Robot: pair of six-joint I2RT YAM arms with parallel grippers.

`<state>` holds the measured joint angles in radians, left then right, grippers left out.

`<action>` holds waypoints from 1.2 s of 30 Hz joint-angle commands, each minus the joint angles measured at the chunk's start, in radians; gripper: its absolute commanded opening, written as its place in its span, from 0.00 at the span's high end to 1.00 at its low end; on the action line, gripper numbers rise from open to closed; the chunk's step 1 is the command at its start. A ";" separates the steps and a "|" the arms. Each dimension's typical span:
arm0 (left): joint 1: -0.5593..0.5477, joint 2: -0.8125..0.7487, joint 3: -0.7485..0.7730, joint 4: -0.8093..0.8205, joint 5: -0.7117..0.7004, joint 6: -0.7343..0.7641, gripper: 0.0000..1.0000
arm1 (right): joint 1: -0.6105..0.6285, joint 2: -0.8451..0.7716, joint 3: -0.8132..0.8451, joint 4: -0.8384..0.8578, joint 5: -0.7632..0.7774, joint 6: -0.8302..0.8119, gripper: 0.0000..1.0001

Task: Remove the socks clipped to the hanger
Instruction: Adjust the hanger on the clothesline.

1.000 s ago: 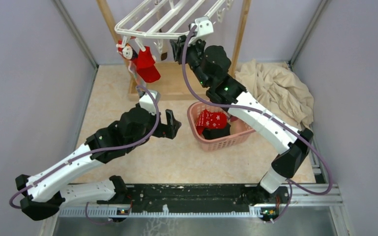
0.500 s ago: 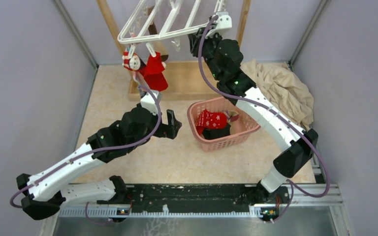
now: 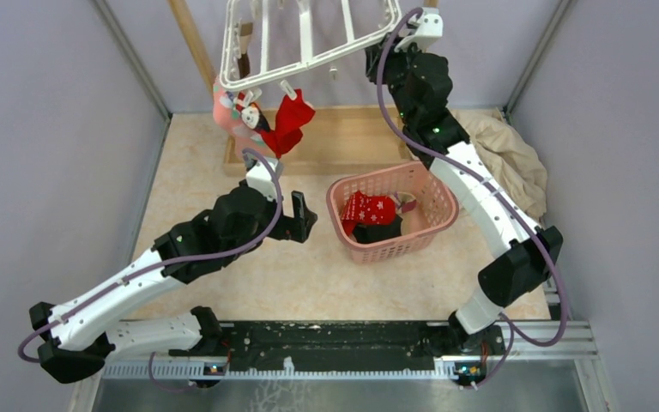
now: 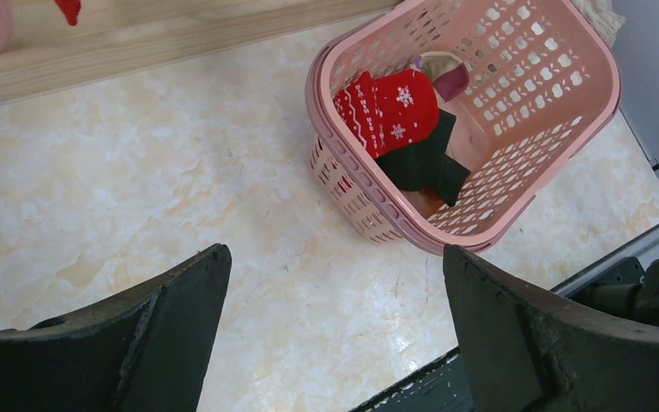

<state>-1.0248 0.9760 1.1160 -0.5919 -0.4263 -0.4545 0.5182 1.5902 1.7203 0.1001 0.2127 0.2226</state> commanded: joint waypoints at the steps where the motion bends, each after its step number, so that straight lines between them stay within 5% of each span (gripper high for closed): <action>1: 0.004 0.002 0.039 -0.007 0.001 0.008 0.01 | -0.060 -0.015 0.046 0.015 -0.043 0.035 0.75; 36: 0.005 0.010 0.068 -0.027 -0.002 0.019 0.01 | -0.310 0.395 0.588 -0.180 -0.259 0.198 0.69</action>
<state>-1.0248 0.9810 1.1507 -0.6281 -0.4263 -0.4507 0.2359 1.9419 2.1979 -0.0696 -0.0250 0.3901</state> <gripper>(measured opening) 0.989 0.306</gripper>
